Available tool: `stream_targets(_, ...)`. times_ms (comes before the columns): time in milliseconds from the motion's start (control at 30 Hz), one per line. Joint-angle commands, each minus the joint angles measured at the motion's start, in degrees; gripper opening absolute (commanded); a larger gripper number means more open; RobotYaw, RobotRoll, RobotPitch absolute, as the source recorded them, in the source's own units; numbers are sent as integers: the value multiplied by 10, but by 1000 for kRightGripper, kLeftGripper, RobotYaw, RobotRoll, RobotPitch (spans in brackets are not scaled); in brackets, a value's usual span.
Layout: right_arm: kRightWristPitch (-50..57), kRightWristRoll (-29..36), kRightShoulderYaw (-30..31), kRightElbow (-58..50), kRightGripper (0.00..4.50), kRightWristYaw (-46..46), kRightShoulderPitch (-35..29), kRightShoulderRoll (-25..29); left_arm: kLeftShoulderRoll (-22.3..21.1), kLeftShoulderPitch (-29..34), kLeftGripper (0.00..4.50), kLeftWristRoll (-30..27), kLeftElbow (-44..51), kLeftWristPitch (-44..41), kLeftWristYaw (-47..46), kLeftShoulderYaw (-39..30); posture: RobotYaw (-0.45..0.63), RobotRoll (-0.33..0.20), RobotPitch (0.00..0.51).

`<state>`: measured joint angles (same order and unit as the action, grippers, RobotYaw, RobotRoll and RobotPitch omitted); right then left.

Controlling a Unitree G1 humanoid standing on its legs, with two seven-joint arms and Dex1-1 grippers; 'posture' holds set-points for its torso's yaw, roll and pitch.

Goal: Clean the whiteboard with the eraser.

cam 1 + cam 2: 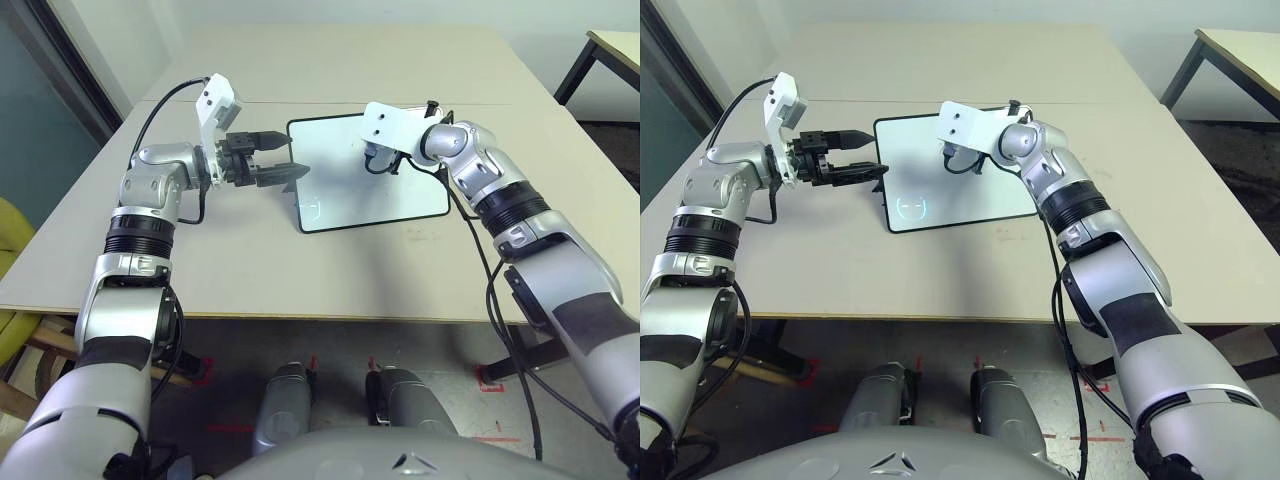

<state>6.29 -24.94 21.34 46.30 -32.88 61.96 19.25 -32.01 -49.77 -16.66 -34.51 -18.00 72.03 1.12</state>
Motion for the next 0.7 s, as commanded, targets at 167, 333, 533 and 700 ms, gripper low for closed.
stream_targets(167,-1,0,-10,29,230,5,-12,49,1,-6,4500,6,1,3,1,3,158,0,26)
stream_targets(333,-6,3,-16,31,230,3,-21,74,2,-9,4500,6,-2,4,2,3,155,0,30)
stream_targets(533,-8,1,-17,27,229,0,-32,90,0,-10,4500,7,-5,6,3,3,154,0,31)
stream_targets(700,-5,1,-12,15,229,-3,-31,77,1,-12,4500,8,-6,6,2,3,155,0,31)
